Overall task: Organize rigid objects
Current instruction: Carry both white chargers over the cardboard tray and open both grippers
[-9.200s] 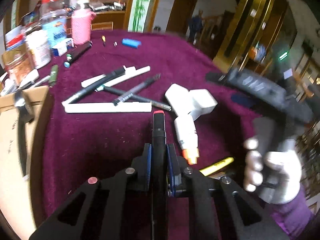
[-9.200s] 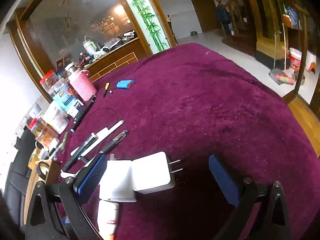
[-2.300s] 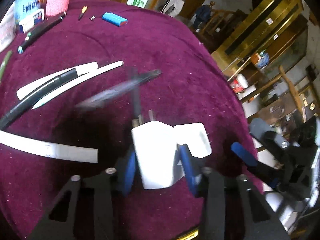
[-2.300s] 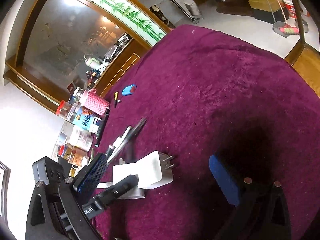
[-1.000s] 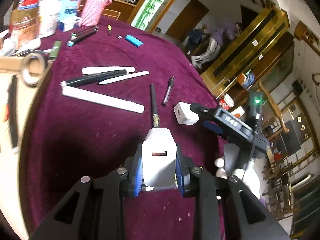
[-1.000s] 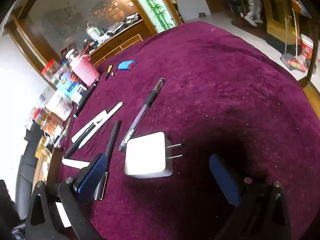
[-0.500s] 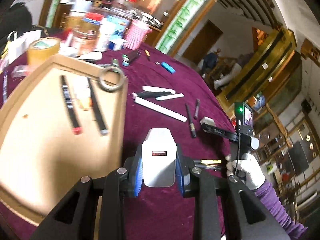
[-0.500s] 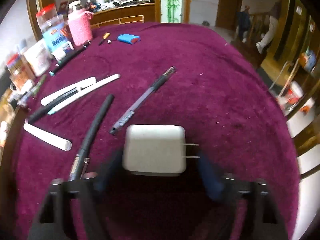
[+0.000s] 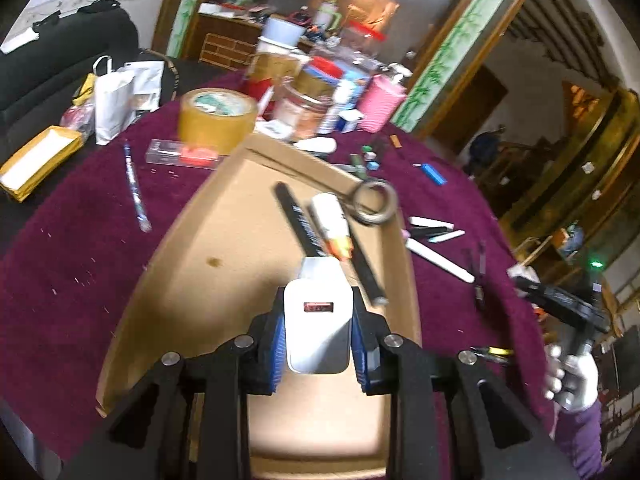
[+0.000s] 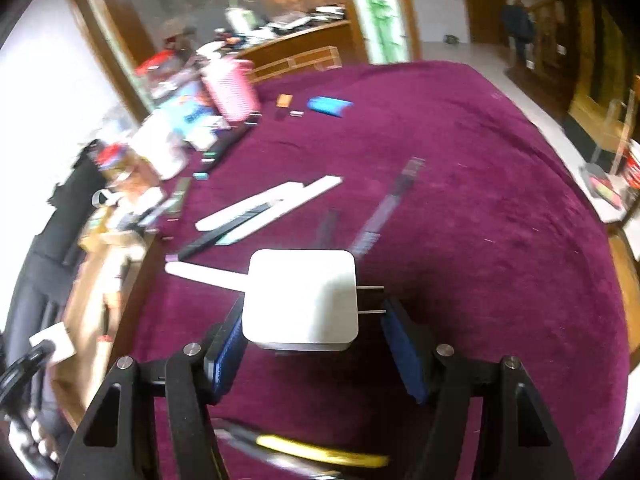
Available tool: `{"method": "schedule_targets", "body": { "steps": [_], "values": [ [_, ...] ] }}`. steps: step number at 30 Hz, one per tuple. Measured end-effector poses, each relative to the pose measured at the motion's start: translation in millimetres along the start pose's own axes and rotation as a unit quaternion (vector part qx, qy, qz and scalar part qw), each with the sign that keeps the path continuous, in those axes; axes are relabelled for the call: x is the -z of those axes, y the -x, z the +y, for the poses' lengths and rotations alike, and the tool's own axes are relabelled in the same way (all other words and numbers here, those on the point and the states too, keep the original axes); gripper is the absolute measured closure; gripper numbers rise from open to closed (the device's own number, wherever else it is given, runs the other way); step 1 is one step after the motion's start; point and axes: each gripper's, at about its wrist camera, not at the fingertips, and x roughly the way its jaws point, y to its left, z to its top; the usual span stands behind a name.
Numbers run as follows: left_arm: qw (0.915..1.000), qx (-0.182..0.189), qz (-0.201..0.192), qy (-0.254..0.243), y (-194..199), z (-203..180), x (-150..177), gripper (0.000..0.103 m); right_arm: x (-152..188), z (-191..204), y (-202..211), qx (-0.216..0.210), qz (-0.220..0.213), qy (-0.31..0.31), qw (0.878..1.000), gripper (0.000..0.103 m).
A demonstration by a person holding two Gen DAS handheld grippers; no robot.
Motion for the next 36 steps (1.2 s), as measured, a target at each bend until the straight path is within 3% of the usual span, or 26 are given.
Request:
{"method": "schedule_targets", "body": {
  "steps": [10,20,21,23,25,28,36],
  "values": [
    [0.9976,-0.030,0.057,0.025,-61.8,19.2,-45.9,0.077,8.9,125.6,-19.6,-0.107,0.029,0.072,0.991,0.033],
    [0.9965,-0.041,0.070,0.020,-91.2,20.3,-82.4,0.077,22.2,192.5,-59.5,-0.140,0.074,0.116,0.981,0.032],
    [0.9963,-0.046,0.070,0.021,-93.4,21.0,-85.6,0.076,22.9,197.1,-63.6,-0.141,0.078,0.119,0.980,0.032],
    [0.9960,-0.054,0.067,0.023,-96.7,22.9,-90.6,0.063,25.6,208.1,-71.7,-0.144,0.086,0.127,0.978,0.032],
    [0.9961,-0.048,0.065,0.035,-96.6,26.9,-95.1,0.053,28.1,218.1,-78.4,-0.146,0.092,0.135,0.976,0.032],
    [0.9967,-0.031,0.057,0.049,-86.0,31.1,-99.0,0.050,30.6,234.2,-84.9,-0.149,0.100,0.151,0.972,0.032],
    [0.9987,-0.010,-0.018,0.046,-15.4,38.0,-94.5,0.041,38.7,282.7,-102.2,-0.156,0.122,0.207,0.958,0.032]
  ]
}}
